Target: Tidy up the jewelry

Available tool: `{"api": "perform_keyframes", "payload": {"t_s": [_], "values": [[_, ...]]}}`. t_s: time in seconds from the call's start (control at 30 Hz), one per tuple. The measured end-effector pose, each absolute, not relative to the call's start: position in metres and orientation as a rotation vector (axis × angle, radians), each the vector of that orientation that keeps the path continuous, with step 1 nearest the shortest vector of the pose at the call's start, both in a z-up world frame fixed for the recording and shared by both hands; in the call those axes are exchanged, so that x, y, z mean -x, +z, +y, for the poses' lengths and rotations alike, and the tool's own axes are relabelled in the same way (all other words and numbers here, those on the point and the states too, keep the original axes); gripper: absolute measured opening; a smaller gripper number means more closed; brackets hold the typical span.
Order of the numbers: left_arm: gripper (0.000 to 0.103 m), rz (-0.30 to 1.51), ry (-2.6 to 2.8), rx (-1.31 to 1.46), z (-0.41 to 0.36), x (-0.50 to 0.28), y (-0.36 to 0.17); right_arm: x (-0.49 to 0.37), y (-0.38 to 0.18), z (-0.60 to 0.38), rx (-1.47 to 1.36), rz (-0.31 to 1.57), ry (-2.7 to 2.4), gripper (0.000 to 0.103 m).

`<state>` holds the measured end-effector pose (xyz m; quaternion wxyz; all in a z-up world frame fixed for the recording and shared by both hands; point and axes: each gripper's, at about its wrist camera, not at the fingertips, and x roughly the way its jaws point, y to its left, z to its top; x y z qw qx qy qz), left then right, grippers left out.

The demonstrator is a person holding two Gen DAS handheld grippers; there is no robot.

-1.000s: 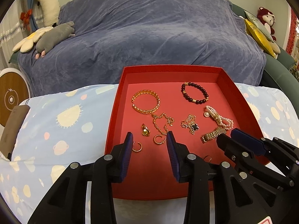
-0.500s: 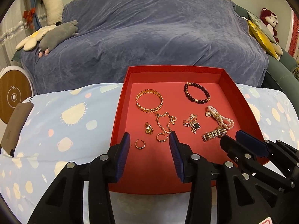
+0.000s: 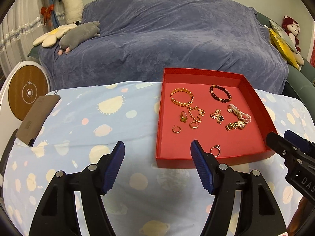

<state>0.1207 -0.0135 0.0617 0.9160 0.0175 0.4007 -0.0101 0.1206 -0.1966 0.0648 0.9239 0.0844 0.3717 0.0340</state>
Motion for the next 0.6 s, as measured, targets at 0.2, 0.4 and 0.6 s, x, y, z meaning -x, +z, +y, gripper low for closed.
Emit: {"api": "perform_keyframes", "payload": {"t_s": [0.2,0.4,0.6], "values": [[0.072,0.821,-0.02,-0.006,-0.012,-0.105,0.065,-0.103,0.066,-0.201,-0.193,0.781,0.062,0.071],[0.078,0.815,-0.029,-0.07,-0.03,-0.101,0.062,-0.103,0.07,-0.192,-0.131,0.77,0.045,0.08],[0.08,0.809,-0.029,-0.091,-0.032,-0.101,0.062,-0.102,0.071,-0.186,-0.043,0.75,0.023,0.084]]}}
